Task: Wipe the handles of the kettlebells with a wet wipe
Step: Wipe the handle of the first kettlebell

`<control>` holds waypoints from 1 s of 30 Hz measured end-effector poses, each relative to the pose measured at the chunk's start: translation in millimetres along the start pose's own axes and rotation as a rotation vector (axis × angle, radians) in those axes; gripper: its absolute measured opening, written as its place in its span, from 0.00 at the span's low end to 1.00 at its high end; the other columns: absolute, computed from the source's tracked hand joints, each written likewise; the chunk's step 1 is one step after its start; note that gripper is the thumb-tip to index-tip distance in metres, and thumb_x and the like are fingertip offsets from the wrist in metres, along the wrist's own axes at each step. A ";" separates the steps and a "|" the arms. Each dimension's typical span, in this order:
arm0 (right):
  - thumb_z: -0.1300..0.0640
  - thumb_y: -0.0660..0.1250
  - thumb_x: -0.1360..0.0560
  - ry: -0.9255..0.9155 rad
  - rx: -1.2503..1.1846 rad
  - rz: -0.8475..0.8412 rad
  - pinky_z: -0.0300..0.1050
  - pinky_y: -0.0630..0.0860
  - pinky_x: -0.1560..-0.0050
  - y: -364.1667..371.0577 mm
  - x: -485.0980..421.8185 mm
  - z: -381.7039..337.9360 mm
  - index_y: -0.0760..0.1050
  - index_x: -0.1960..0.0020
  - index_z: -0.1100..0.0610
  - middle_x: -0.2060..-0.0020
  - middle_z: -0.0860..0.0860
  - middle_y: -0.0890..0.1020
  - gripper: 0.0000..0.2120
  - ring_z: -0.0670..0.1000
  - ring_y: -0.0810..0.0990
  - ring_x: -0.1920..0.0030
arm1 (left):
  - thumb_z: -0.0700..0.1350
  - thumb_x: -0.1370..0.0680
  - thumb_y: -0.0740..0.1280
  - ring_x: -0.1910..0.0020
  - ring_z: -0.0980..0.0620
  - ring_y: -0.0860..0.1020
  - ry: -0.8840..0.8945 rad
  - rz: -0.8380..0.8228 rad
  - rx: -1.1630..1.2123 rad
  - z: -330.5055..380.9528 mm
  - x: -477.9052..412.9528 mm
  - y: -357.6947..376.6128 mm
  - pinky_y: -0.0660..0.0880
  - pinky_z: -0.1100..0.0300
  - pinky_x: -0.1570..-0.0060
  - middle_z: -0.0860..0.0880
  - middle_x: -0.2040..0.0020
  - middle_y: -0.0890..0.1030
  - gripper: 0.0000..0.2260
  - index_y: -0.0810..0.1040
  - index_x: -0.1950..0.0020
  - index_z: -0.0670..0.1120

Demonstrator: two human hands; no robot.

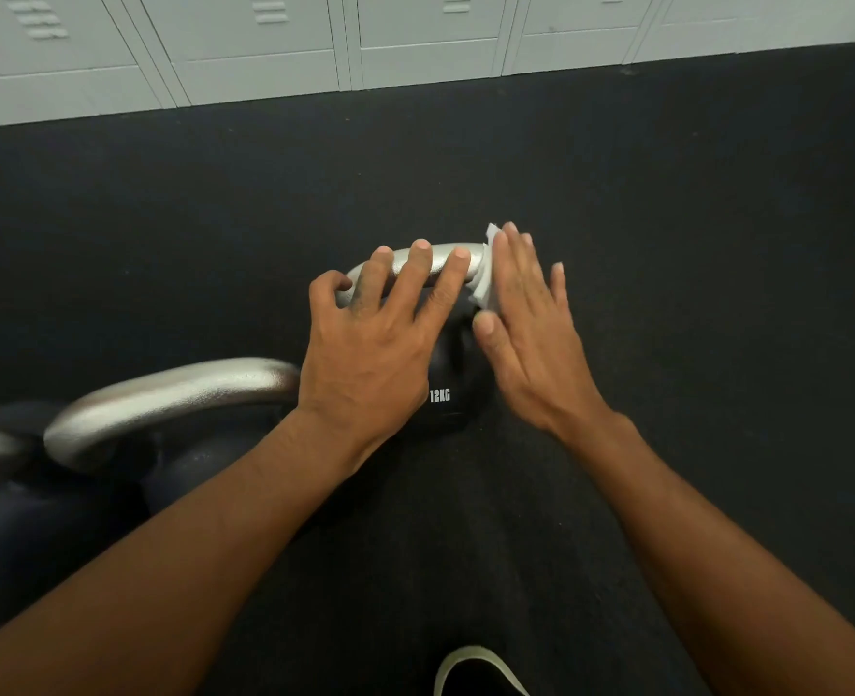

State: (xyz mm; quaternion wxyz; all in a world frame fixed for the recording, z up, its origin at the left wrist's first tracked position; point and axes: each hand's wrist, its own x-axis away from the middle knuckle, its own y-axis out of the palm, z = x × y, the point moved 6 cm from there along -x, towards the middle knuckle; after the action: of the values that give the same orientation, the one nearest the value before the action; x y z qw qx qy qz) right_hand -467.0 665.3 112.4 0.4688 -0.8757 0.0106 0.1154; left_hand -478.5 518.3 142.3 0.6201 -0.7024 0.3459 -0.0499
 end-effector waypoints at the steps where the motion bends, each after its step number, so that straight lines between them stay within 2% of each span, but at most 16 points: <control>1: 0.37 0.41 0.18 0.021 -0.042 -0.005 0.56 0.40 0.20 -4.0 -6.7 0.8 0.46 0.18 0.55 0.18 0.50 0.49 0.35 0.46 0.43 0.19 | 0.45 0.18 0.50 0.31 0.38 0.72 -0.007 0.000 0.000 -0.4 -0.2 -0.5 0.69 0.40 0.45 0.42 0.25 0.71 0.26 0.63 0.19 0.49; 2: 0.37 0.42 0.19 0.038 -0.076 -0.009 0.55 0.41 0.20 -9.2 -13.7 0.1 0.51 0.18 0.54 0.19 0.49 0.53 0.34 0.46 0.46 0.19 | 0.44 0.18 0.46 0.31 0.38 0.72 -0.011 -0.001 -0.001 -0.7 -0.2 -0.8 0.69 0.40 0.45 0.42 0.25 0.71 0.27 0.63 0.19 0.49; 4: 0.37 0.42 0.19 0.065 -0.122 -0.029 0.56 0.49 0.20 -19.3 -29.2 0.5 0.62 0.21 0.51 0.23 0.48 0.66 0.32 0.47 0.59 0.21 | 0.43 0.20 0.48 0.31 0.38 0.72 -0.006 0.004 -0.011 -0.6 0.1 -0.2 0.70 0.40 0.45 0.42 0.25 0.71 0.28 0.62 0.19 0.49; 7: 0.35 0.42 0.18 0.174 -0.247 -0.110 0.57 0.70 0.32 -31.5 -52.9 2.8 0.82 0.43 0.46 0.45 0.48 0.85 0.31 0.50 0.80 0.41 | 0.44 0.23 0.54 0.31 0.38 0.72 0.005 0.008 -0.028 0.5 0.1 -0.1 0.69 0.40 0.45 0.42 0.25 0.70 0.30 0.61 0.19 0.49; 9: 0.32 0.42 0.19 0.269 -0.333 -0.220 0.61 0.74 0.38 -28.6 -69.1 10.3 0.83 0.52 0.55 0.57 0.58 0.84 0.38 0.56 0.82 0.53 | 0.44 0.23 0.55 0.30 0.38 0.71 0.011 0.003 -0.017 0.7 0.1 -0.6 0.70 0.40 0.45 0.41 0.25 0.70 0.31 0.61 0.19 0.49; 10: 0.29 0.43 0.21 0.305 -0.373 -0.287 0.62 0.74 0.38 -25.3 -76.2 13.7 0.82 0.53 0.60 0.57 0.61 0.83 0.41 0.57 0.81 0.55 | 0.44 0.24 0.56 0.30 0.38 0.71 0.011 -0.001 -0.012 0.9 0.4 -0.8 0.70 0.39 0.45 0.41 0.24 0.70 0.31 0.61 0.19 0.49; 12: 0.24 0.48 0.25 0.387 -0.475 -0.409 0.58 0.75 0.37 -16.1 -88.6 23.0 0.82 0.52 0.62 0.56 0.59 0.84 0.43 0.52 0.83 0.54 | 0.45 0.24 0.55 0.30 0.37 0.70 0.011 -0.021 -0.009 0.8 0.4 -0.4 0.70 0.39 0.44 0.41 0.24 0.69 0.32 0.60 0.18 0.48; 14: 0.25 0.50 0.25 0.412 -0.522 -0.524 0.53 0.76 0.45 -11.0 -96.1 23.4 0.82 0.55 0.65 0.57 0.62 0.82 0.43 0.57 0.80 0.59 | 0.46 0.24 0.55 0.29 0.37 0.70 0.013 -0.037 -0.003 -0.4 0.0 0.8 0.70 0.39 0.43 0.41 0.24 0.68 0.32 0.60 0.18 0.48; 15: 0.27 0.50 0.25 0.406 -0.521 -0.567 0.55 0.76 0.47 -10.3 -98.7 21.6 0.81 0.55 0.68 0.57 0.67 0.81 0.45 0.60 0.78 0.59 | 0.46 0.24 0.54 0.29 0.37 0.70 0.013 -0.043 -0.002 -1.4 -0.5 1.0 0.70 0.39 0.43 0.41 0.23 0.68 0.32 0.60 0.18 0.48; 17: 0.29 0.48 0.22 0.389 -0.515 -0.595 0.61 0.74 0.39 -11.4 -99.6 21.7 0.80 0.51 0.72 0.51 0.72 0.81 0.46 0.64 0.78 0.54 | 0.47 0.24 0.52 0.29 0.37 0.70 0.011 -0.056 -0.008 -2.0 -0.6 1.5 0.70 0.39 0.43 0.41 0.23 0.68 0.32 0.59 0.18 0.49; 18: 0.31 0.47 0.20 0.379 -0.506 -0.576 0.62 0.72 0.34 -14.2 -96.9 21.5 0.81 0.49 0.71 0.50 0.71 0.82 0.45 0.65 0.80 0.52 | 0.47 0.24 0.51 0.29 0.37 0.70 0.010 -0.054 -0.009 -1.9 -0.2 1.4 0.70 0.39 0.43 0.41 0.23 0.68 0.32 0.59 0.18 0.49; 21: 0.36 0.45 0.19 0.305 -0.510 -0.400 0.60 0.70 0.33 -25.8 -78.1 18.6 0.84 0.45 0.57 0.49 0.58 0.86 0.34 0.57 0.82 0.45 | 0.45 0.23 0.51 0.29 0.38 0.70 0.002 -0.035 -0.009 -0.7 0.6 1.4 0.69 0.40 0.44 0.42 0.23 0.68 0.31 0.59 0.18 0.49; 23: 0.43 0.45 0.19 0.158 -0.353 -0.210 0.55 0.69 0.32 -34.2 -57.7 9.2 0.81 0.39 0.49 0.43 0.51 0.84 0.28 0.51 0.80 0.40 | 0.45 0.22 0.52 0.30 0.38 0.70 -0.002 -0.014 -0.014 -0.1 0.8 1.7 0.69 0.40 0.44 0.42 0.24 0.68 0.30 0.59 0.18 0.49; 26: 0.47 0.47 0.19 -0.014 -0.163 0.012 0.40 0.60 0.25 -32.0 -22.1 -9.4 0.70 0.25 0.54 0.27 0.51 0.73 0.28 0.43 0.66 0.27 | 0.45 0.21 0.55 0.31 0.38 0.71 -0.001 0.019 0.003 -0.7 1.3 0.7 0.69 0.40 0.45 0.43 0.25 0.70 0.29 0.61 0.19 0.48; 27: 0.48 0.48 0.19 -0.054 -0.096 0.043 0.40 0.55 0.23 -26.8 -11.9 -12.1 0.65 0.22 0.57 0.24 0.52 0.68 0.28 0.44 0.61 0.23 | 0.46 0.21 0.56 0.31 0.38 0.71 0.004 0.027 0.010 -0.8 1.4 0.2 0.69 0.40 0.45 0.43 0.25 0.70 0.28 0.62 0.19 0.48; 30: 0.49 0.48 0.18 -0.115 0.125 0.058 0.55 0.47 0.20 -6.1 8.6 -12.1 0.52 0.19 0.59 0.19 0.55 0.53 0.30 0.51 0.49 0.19 | 0.47 0.21 0.60 0.31 0.38 0.72 0.018 0.023 0.012 -1.9 1.6 0.6 0.70 0.40 0.45 0.43 0.25 0.70 0.29 0.62 0.19 0.48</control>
State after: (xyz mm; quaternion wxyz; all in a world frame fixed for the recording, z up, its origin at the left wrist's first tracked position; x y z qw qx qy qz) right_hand -455.6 659.4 122.0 0.5190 -0.8359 0.0161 0.1779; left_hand -478.5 515.8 141.6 0.6215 -0.6942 0.3594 -0.0512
